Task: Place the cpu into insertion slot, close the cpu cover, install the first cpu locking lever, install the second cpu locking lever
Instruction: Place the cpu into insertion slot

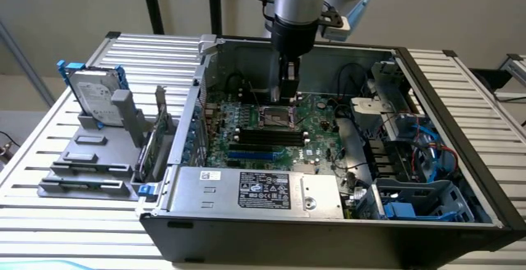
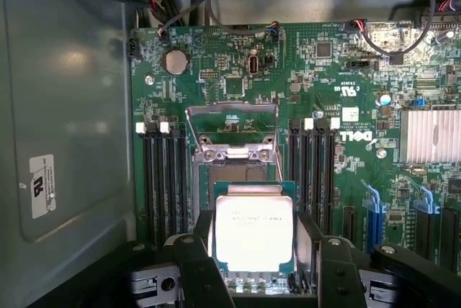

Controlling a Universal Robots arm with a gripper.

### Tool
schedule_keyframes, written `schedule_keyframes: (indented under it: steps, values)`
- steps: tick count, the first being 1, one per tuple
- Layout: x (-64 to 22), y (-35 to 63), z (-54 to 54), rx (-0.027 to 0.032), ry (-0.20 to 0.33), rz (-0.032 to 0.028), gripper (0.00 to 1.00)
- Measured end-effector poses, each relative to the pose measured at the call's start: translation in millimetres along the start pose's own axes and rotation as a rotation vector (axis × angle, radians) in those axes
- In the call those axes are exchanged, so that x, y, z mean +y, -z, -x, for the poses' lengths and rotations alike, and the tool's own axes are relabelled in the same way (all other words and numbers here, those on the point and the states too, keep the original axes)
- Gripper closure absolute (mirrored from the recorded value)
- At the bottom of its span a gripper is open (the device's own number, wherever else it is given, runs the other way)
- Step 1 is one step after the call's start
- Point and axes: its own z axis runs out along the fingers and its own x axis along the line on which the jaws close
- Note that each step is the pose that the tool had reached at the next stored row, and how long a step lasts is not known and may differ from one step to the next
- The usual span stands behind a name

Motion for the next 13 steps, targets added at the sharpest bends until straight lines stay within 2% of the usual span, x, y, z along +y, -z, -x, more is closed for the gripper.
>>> schedule_keyframes:
  steps: [6,13]
  values:
    - [-0.1,-10.8,0.6,0.0077,0.0,-0.0003,0.46]
    - [-1.2,-23.5,1.4,0.0131,0.001,0.0009,0.46]
